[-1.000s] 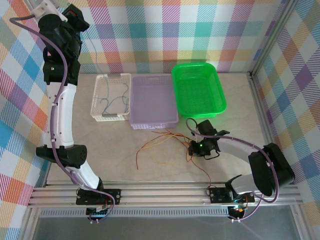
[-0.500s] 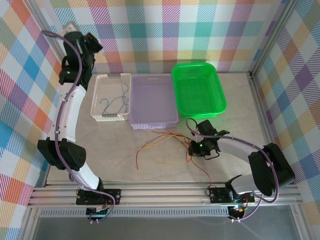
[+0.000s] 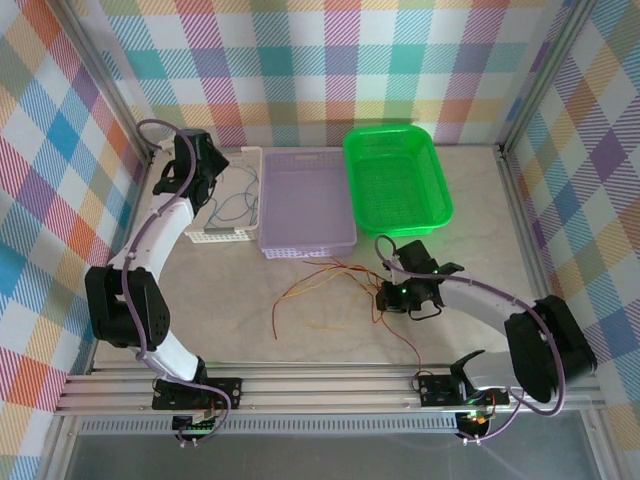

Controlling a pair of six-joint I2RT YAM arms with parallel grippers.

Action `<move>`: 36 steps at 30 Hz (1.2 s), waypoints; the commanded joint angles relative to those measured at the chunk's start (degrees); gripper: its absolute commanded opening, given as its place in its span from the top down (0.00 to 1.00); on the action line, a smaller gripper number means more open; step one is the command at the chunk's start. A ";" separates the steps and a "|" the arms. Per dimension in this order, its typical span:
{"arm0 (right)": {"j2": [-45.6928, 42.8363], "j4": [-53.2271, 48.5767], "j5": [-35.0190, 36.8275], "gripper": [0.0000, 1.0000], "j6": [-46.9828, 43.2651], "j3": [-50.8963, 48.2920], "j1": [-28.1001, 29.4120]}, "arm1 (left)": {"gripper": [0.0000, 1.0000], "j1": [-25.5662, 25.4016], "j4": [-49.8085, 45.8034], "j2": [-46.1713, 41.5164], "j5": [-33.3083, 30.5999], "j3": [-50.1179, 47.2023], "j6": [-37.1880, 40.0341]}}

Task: Untangle the cables

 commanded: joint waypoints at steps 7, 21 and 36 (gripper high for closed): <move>-8.47 1.54 -3.73 1.00 0.15 -0.03 2.36 | 1.00 -2.57 -3.14 5.27 -2.74 -2.87 -2.78; -20.12 -6.33 -1.40 1.00 -0.19 7.43 3.42 | 0.98 -2.79 -8.47 11.45 -0.84 -3.21 -5.13; -24.22 -7.82 -4.34 1.00 0.86 13.19 3.50 | 0.43 -2.73 -13.62 14.61 -0.18 3.42 -2.96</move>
